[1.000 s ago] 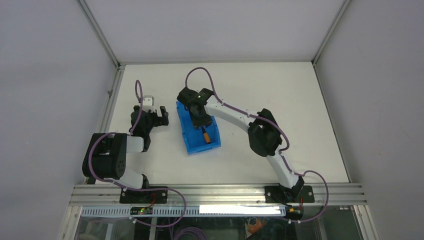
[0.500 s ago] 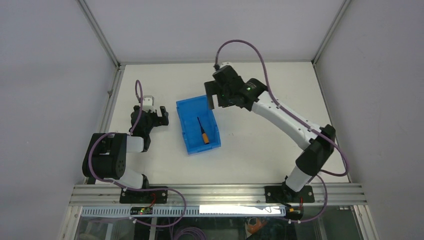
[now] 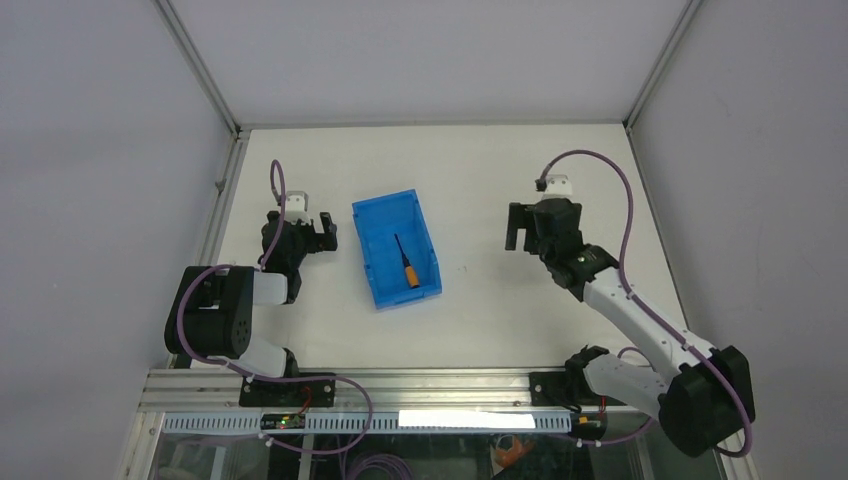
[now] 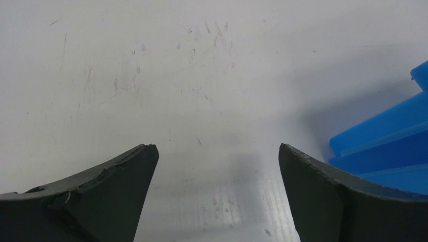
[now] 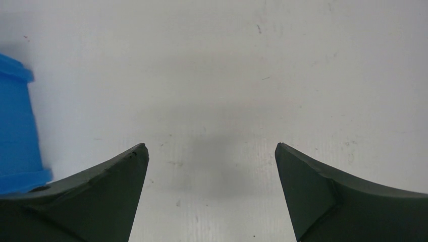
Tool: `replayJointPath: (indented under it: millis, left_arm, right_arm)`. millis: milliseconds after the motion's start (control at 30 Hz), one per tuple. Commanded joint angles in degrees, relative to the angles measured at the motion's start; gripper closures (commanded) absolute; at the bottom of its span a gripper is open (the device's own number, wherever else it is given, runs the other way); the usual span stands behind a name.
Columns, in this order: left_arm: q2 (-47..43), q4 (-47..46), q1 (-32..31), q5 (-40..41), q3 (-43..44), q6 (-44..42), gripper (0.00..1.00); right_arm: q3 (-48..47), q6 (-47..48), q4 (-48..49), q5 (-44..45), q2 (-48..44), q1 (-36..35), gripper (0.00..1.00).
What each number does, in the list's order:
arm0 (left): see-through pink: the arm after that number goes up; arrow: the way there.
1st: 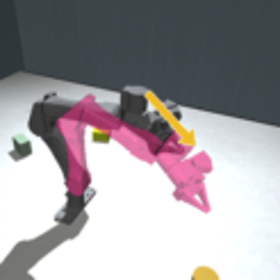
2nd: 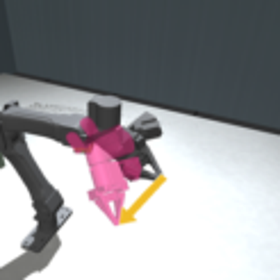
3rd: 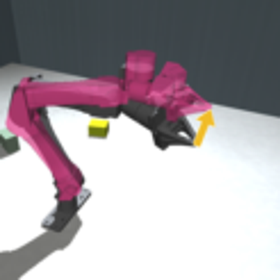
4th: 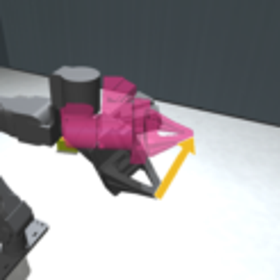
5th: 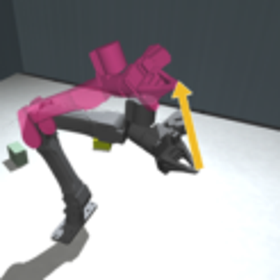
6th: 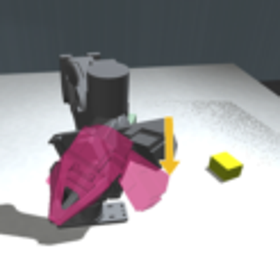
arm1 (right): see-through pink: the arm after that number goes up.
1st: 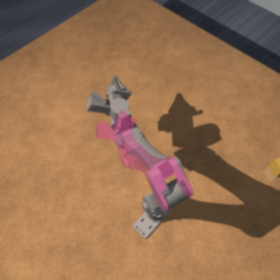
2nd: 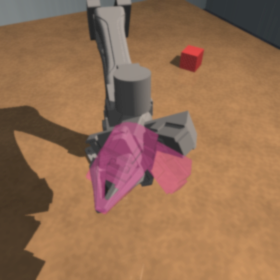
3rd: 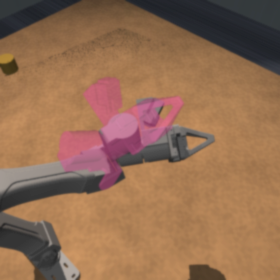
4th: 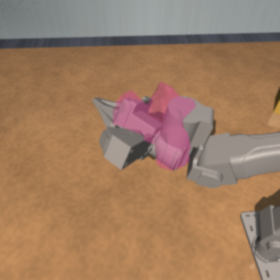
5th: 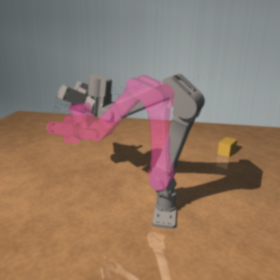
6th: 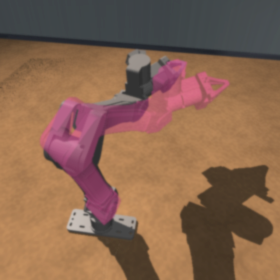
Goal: Put the screwdriver in the bin
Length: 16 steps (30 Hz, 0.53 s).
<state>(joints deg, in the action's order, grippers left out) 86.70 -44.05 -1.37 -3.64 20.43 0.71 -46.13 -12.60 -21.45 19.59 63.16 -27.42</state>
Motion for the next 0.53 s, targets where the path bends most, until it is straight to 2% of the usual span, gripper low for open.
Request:
replayJointPath:
  millis: [0,200,500]
  left_arm:
    - [-0.4,-2.81,0.58,-1.55,1.11,0.43,0.01]
    - [-0.39,-2.85,0.58,-1.54,1.11,0.43,0.01]
    - [-0.41,-2.83,0.58,-1.55,1.11,0.43,0.01]
  right_arm:
    - [9.89,1.7,17.48,7.14,-6.2,1.08,0.01]
    - [16.72,-0.12,23.31,10.8,-9.65,1.23,0.01]
    - [18.24,1.17,25.29,8.33,-9.02,1.21,0.01]
